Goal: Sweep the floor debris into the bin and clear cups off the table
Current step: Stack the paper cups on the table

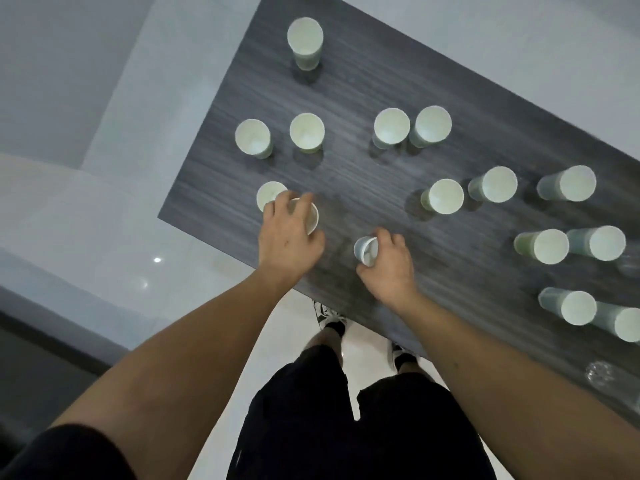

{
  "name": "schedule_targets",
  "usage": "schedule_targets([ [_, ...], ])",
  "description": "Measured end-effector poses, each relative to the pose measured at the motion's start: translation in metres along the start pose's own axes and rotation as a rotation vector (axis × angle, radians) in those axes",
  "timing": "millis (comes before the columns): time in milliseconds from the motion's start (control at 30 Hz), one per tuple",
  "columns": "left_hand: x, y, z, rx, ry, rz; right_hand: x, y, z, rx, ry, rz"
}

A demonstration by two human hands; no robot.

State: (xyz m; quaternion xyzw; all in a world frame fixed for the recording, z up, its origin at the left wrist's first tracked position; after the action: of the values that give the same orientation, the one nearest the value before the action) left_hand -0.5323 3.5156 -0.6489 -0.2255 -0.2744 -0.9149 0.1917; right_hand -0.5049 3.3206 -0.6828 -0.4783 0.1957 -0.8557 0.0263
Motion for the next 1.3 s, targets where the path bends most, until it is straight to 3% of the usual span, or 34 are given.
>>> schedule_targets([
  [67,0.001,-0.015,0.025,0.037,0.101,0.047,-0.004,-0.030,0.009,0.018,0.027,0.059],
  [167,-0.005,-0.035,0.045,0.092,0.123,0.105,-0.014,-0.069,0.023,0.027,0.047,0.133],
  [367,-0.027,-0.052,0.031,0.068,0.014,0.127,-0.036,-0.109,0.029,0.068,0.059,0.194],
  [600,-0.043,-0.064,-0.008,0.046,-0.169,0.152,-0.044,-0.093,0.015,0.082,0.022,0.176],
  [767,-0.031,-0.058,0.014,0.089,-0.075,0.220,-0.042,-0.092,0.029,0.039,0.035,0.205],
  [967,-0.030,-0.043,0.084,0.116,0.189,0.207,-0.046,-0.127,0.063,0.014,0.064,0.283],
  [1300,-0.090,-0.065,0.130,0.120,0.133,0.142,-0.109,-0.188,0.075,0.062,0.146,0.220],
])
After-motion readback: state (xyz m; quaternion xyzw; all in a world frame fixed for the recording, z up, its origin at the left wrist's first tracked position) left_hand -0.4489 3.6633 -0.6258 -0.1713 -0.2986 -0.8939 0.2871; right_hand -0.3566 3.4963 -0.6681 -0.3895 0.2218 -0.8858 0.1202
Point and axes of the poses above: each hand's wrist, its own x-axis away from the middle knuckle, its own z-axis out of the back of the hand, y = z × x, the point moved 5 cm from there along -x, towards the middle knuckle, and after that the axes turned 15 degrees about -y, right-handed, at the moved point
